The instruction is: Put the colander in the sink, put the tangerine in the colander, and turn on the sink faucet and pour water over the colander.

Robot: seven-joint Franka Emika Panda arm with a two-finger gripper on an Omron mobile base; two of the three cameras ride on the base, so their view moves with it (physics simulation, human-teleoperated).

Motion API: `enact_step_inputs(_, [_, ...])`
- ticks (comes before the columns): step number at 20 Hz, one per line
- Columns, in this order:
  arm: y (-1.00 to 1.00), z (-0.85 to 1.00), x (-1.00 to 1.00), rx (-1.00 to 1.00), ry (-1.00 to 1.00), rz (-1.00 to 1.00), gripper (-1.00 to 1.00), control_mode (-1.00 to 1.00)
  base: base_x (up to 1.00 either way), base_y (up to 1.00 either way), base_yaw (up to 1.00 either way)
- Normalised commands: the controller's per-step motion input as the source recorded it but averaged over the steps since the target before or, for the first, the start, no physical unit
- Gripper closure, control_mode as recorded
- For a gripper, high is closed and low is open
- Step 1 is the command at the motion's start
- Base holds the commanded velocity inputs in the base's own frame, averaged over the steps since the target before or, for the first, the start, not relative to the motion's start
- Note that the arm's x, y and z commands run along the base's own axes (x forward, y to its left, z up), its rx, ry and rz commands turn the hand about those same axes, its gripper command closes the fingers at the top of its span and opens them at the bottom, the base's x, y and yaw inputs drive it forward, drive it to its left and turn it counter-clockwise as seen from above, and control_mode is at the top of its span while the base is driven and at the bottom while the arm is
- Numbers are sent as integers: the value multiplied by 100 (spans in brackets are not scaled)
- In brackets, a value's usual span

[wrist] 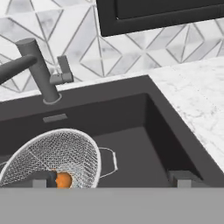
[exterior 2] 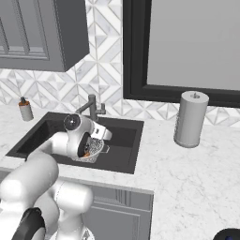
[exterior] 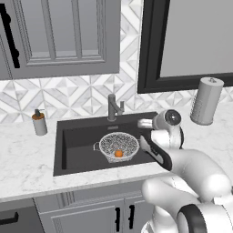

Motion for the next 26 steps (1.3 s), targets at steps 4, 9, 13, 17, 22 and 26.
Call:
enact_step_inputs(4, [-8,8,0,0,-37,0,-100,-100,0,0,0])
enact_step_inputs(9, [-14,1,8,5,-29,0,-100,-100,0,0,0])
enact_step_inputs(13, [-29,0,15,11,-12,0,-100,-100,0,0,0])
enact_step_inputs(17, [-21,0,23,9,-2,0,-100,-100,0,0,0])
enact_step_inputs(22, [-8,0,23,4,0,0,-100,-100,0,0,0])
enact_step_inputs(26, [1,0,9,0,0,0,-100,-100,0,0,0])
